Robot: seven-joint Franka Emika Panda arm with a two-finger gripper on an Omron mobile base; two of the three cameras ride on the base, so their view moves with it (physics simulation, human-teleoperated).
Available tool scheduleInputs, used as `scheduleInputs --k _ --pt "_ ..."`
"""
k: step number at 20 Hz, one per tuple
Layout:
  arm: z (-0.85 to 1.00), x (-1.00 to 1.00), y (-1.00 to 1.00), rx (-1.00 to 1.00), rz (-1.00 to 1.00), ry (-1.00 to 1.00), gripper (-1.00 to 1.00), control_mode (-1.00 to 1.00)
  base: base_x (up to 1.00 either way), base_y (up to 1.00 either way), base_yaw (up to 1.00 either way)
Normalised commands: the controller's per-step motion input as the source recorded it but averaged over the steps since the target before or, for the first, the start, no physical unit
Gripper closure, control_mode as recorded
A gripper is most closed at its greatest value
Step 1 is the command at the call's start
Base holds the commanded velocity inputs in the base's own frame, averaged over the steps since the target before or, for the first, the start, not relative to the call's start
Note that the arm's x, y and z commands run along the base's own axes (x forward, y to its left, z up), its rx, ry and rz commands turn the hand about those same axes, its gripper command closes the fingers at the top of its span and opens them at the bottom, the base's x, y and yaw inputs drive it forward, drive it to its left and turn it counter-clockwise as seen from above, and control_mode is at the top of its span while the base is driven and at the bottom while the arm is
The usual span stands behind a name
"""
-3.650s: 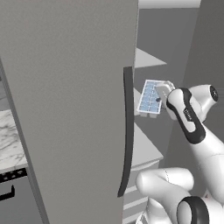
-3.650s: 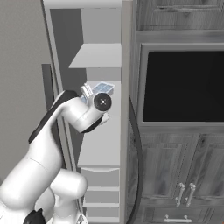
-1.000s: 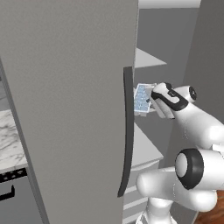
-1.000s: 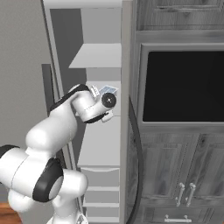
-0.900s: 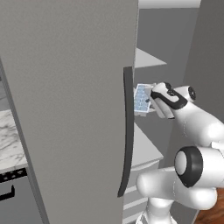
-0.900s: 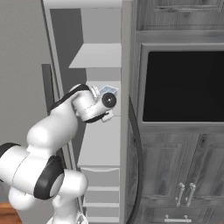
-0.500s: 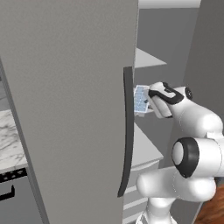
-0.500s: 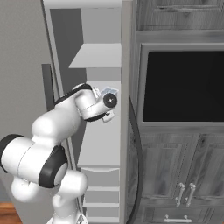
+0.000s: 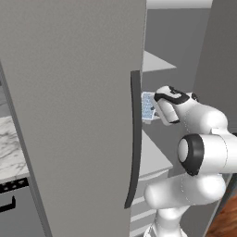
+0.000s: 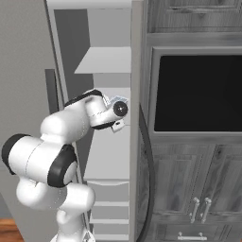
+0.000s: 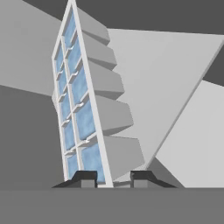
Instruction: The ice cube tray has been filled with water. Take the tray and place it in the freezer to make ice. Close the freezer door after placing the tray.
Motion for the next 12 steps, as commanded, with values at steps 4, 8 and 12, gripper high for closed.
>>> scheduleInputs --k 4,8,12 --pt "-0.16 0.21 0.00 0.00 0.00 0.01 1.00 -1.00 0.00 0.00 0.00" --pt "-0.15 0.19 0.00 0.00 0.00 0.01 1.00 -1.00 0.00 0.00 0.00" --pt "-0.15 0.21 0.00 0.00 0.00 0.02 1.00 -1.00 0.00 0.00 0.00"
